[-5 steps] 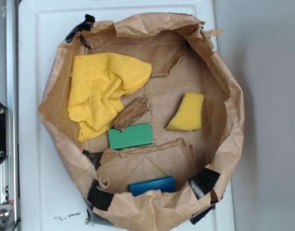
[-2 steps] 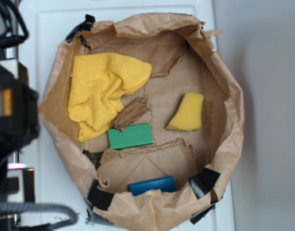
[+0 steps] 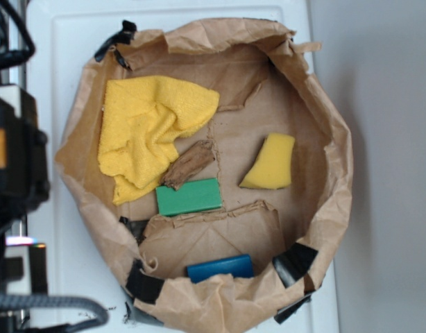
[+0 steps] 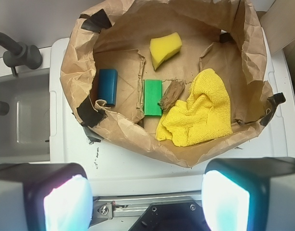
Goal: Grab the green sponge.
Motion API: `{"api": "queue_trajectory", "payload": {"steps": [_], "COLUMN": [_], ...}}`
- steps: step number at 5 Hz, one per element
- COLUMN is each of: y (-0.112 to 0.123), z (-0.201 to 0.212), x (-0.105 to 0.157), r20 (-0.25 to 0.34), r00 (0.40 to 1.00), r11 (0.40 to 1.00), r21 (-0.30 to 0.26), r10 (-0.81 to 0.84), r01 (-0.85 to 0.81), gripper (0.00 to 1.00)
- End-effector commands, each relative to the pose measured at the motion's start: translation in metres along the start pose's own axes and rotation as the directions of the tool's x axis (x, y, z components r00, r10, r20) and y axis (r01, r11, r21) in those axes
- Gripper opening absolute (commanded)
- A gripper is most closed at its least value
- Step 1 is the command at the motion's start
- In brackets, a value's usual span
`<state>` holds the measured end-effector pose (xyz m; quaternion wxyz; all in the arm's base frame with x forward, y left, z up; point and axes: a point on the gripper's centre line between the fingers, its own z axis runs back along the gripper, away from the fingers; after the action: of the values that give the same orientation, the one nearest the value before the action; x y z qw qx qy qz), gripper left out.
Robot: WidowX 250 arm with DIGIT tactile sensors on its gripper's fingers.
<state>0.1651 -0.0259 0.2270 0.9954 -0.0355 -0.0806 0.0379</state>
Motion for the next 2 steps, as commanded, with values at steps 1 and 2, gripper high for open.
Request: {"api": "queue_trajectory", "payload": {"steps": [1, 2], "y": [0.005, 0.022], "z": [-0.053, -0.087], "x": [0.054, 0.087], "r20": [0.182, 0.238], "r00": [0.902, 0.827], "r11": [0.92, 0.853], "r21": [-0.063, -0.015], "r10": [0.392, 0.51], "r01": [-0.387, -0.522], "gripper": [1.0, 1.0]}}
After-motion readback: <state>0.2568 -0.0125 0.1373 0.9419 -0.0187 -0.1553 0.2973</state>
